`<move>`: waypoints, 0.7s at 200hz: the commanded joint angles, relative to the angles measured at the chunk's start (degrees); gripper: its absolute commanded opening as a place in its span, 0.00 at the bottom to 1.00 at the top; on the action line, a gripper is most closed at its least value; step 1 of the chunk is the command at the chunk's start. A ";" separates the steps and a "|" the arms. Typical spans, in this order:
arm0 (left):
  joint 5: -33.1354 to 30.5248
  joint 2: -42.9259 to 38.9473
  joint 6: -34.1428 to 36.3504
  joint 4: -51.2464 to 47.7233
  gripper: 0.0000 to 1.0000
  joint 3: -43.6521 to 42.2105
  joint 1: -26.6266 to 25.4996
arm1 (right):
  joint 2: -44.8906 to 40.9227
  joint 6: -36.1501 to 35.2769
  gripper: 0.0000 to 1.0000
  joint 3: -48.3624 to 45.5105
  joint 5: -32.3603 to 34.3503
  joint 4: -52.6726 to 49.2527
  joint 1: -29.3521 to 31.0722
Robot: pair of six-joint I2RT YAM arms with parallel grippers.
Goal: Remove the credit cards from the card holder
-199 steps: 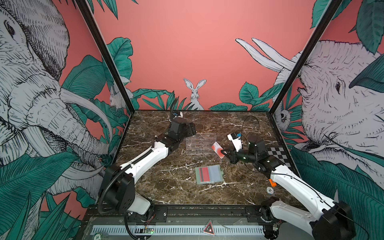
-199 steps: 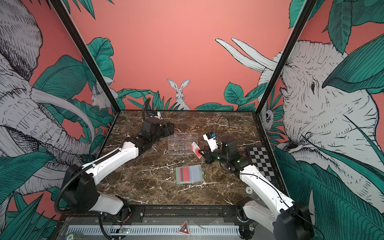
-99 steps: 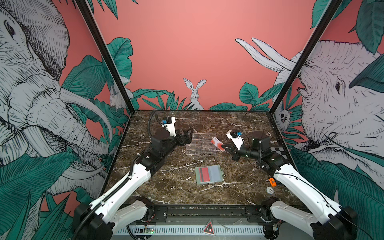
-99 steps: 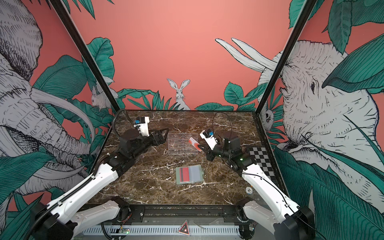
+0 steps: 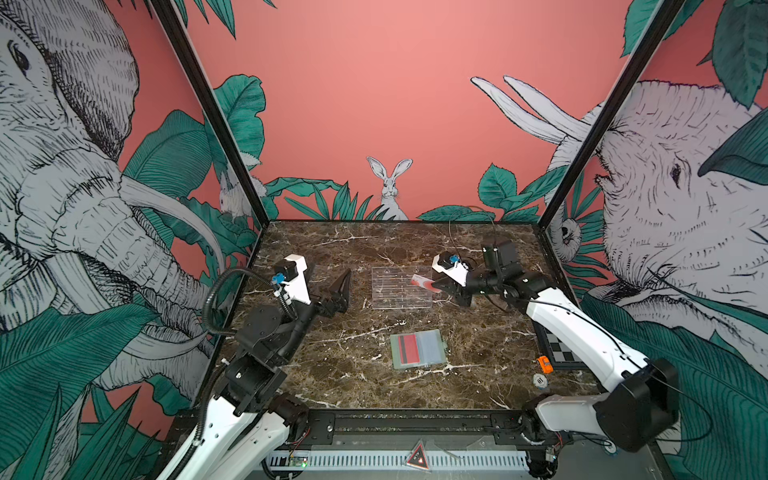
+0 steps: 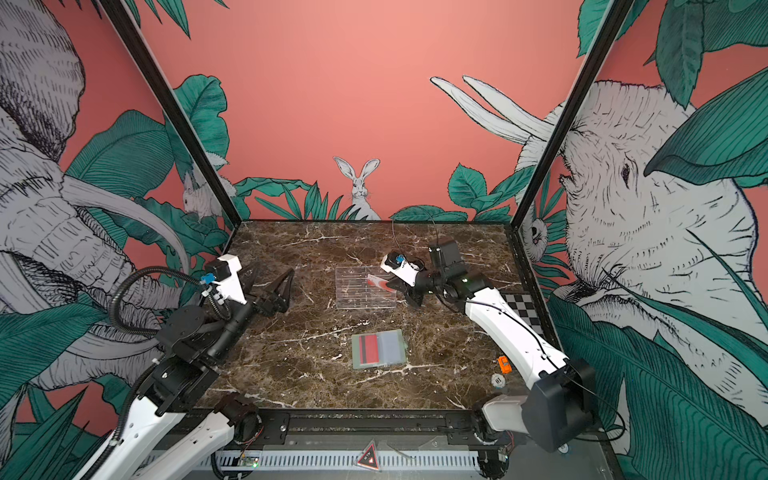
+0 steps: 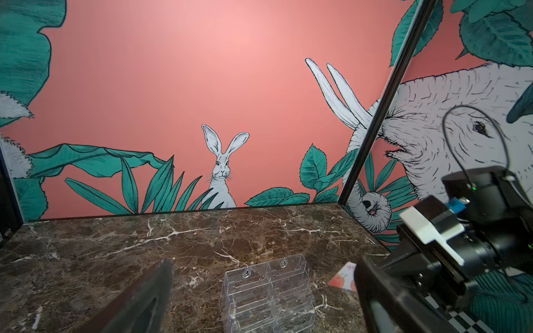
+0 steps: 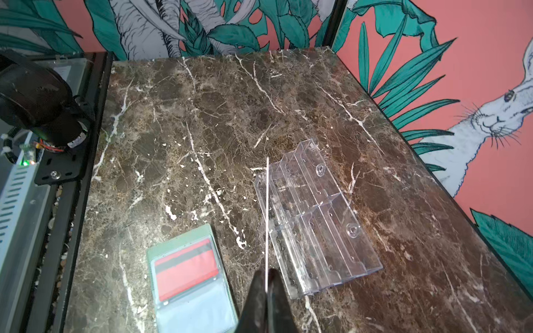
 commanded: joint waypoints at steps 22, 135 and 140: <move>4.67 -6.48 7.56 -5.04 0.99 -4.29 0.14 | 12.04 -15.15 0.00 13.89 -4.63 -14.60 -2.46; 4.57 -11.24 11.60 -7.90 0.99 -8.73 0.10 | 38.99 -34.46 0.00 44.11 -6.27 -37.05 -7.66; 4.49 -11.19 11.66 -7.79 0.99 -8.73 0.12 | 39.72 -34.53 0.00 44.99 -6.37 -37.09 -7.64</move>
